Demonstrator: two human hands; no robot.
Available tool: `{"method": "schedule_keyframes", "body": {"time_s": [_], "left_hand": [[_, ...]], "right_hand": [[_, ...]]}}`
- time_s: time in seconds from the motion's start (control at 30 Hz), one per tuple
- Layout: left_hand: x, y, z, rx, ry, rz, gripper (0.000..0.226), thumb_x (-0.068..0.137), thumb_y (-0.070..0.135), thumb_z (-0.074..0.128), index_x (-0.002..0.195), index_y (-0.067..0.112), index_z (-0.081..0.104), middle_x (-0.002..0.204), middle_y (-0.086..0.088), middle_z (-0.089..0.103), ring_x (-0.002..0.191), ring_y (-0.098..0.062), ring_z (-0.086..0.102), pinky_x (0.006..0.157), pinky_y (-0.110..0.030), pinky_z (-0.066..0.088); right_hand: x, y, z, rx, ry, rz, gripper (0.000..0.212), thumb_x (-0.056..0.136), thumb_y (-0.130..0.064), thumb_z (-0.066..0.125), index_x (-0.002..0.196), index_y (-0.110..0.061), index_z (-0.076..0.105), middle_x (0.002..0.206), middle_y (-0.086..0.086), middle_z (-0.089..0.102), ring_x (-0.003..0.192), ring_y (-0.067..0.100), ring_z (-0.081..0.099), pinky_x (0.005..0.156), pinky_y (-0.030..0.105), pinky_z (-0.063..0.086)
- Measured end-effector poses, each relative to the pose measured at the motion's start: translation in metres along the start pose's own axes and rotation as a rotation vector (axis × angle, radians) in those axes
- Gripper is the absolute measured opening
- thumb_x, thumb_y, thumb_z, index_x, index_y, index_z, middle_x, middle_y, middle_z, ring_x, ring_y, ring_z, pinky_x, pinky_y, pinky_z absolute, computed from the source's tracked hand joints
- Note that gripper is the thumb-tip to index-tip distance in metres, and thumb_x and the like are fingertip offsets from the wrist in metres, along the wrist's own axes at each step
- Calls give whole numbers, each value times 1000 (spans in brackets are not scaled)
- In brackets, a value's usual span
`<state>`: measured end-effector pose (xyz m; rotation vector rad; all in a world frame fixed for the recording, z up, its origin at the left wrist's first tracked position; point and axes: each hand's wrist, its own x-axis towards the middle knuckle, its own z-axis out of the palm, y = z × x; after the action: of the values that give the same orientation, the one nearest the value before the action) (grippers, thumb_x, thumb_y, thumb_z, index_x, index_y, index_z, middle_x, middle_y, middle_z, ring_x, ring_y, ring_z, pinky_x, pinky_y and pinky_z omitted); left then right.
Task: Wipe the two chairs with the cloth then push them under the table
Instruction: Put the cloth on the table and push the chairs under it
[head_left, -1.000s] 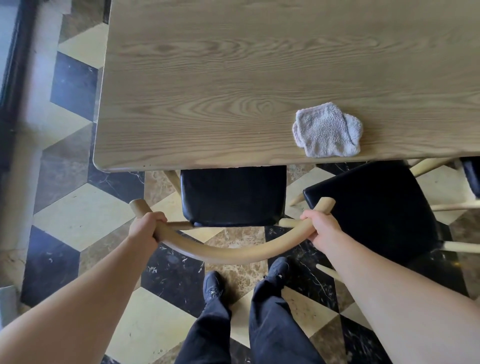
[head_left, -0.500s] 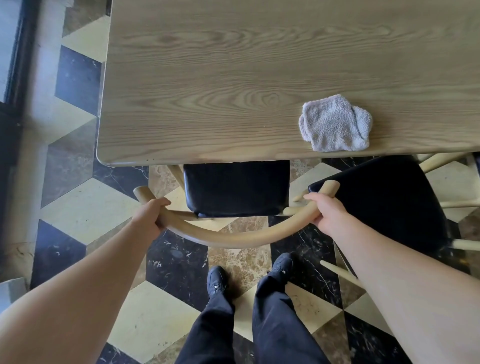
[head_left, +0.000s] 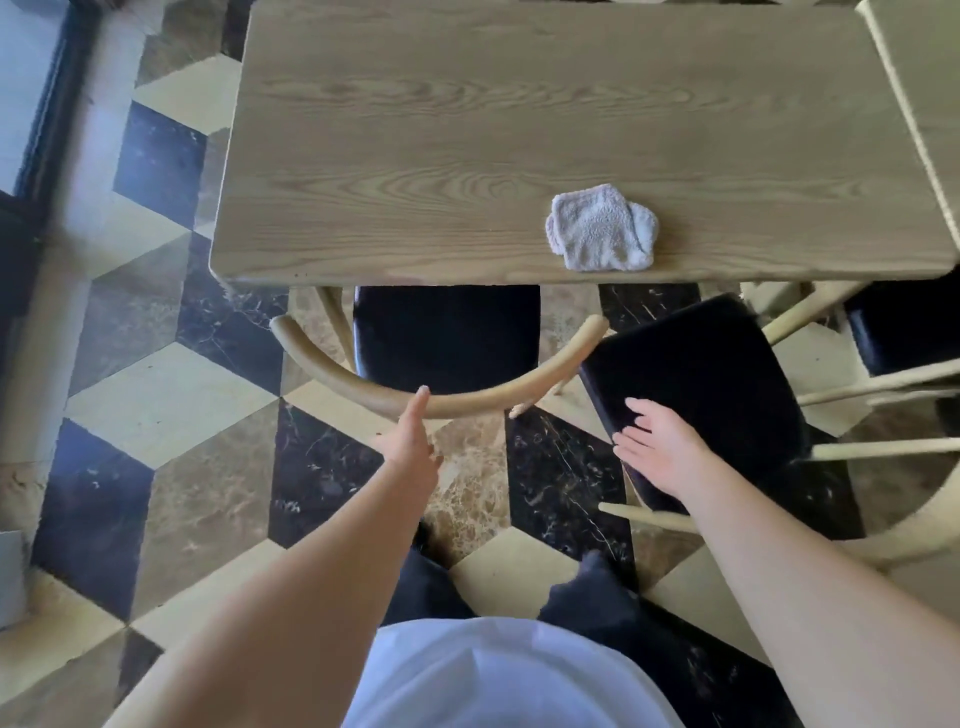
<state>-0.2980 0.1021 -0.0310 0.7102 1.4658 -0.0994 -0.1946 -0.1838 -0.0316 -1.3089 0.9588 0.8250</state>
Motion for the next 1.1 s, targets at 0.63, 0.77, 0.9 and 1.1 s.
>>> {"method": "schedule_keyframes", "body": {"time_s": [0.63,0.77,0.9,1.1], "left_hand": [[-168,-320,157,53,-157,-45,59,99,38,61,152,20,42,146,-14,54,122,-35,59,103,-51,51],[-173,-349,180,83,-151,-80,57,98,35,65,148,15,47,143,-16,53,119,-36,60,100,-55,53],[-175,-370,200,59,-70,-144,58,95,33,70,144,13,47,143,-16,50,123,-39,57,98,-58,54],[-161,-371,242,-26,81,-148,63,92,30,76,141,10,42,129,-15,50,111,-37,59,92,-56,57]], "right_hand": [[-52,-29,-308,-174,60,-27,51,96,-19,63,142,-3,46,138,17,54,110,28,62,82,40,56],[-53,-42,-361,-161,232,-124,40,95,-12,65,131,1,54,111,13,65,101,24,68,83,36,60],[-39,-83,-411,-286,513,-185,46,91,-12,70,132,-1,53,116,18,63,103,30,65,90,39,58],[26,-158,-452,-347,548,-88,70,82,-28,79,141,-9,46,129,18,55,119,36,56,96,45,53]]}}
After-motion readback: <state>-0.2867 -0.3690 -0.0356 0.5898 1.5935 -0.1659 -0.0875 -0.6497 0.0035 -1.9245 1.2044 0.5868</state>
